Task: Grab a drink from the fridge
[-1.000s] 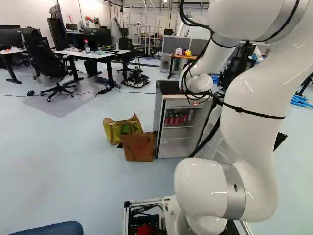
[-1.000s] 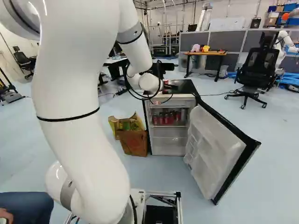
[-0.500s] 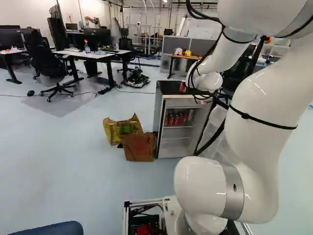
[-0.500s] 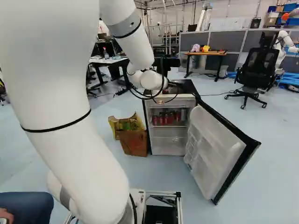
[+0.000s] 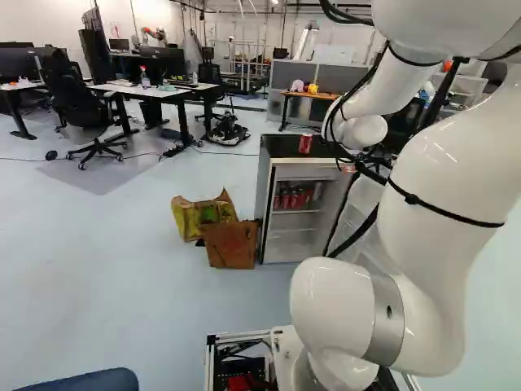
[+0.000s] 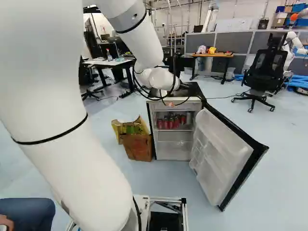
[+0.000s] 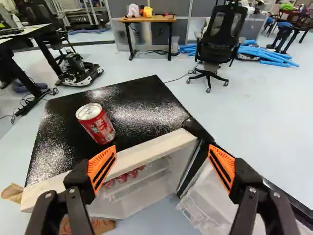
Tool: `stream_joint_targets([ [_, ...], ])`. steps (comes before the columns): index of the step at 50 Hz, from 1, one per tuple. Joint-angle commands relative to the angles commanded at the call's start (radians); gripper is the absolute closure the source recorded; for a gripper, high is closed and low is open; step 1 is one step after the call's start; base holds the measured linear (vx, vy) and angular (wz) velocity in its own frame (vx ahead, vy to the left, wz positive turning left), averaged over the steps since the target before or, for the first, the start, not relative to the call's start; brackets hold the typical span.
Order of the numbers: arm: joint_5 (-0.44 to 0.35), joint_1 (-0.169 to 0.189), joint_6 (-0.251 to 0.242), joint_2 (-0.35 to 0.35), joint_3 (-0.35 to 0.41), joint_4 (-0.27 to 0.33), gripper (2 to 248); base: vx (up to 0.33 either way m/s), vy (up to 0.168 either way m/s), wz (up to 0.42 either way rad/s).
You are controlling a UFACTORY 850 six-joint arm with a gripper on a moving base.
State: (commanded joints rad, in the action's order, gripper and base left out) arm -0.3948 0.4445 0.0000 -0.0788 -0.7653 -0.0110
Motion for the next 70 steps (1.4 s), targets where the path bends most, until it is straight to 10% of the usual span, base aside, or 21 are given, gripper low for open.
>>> stream_joint_targets([
  [70,0.433,0.235,0.0,0.085,-0.08,-0.084,3,0.0,0.0,0.0],
])
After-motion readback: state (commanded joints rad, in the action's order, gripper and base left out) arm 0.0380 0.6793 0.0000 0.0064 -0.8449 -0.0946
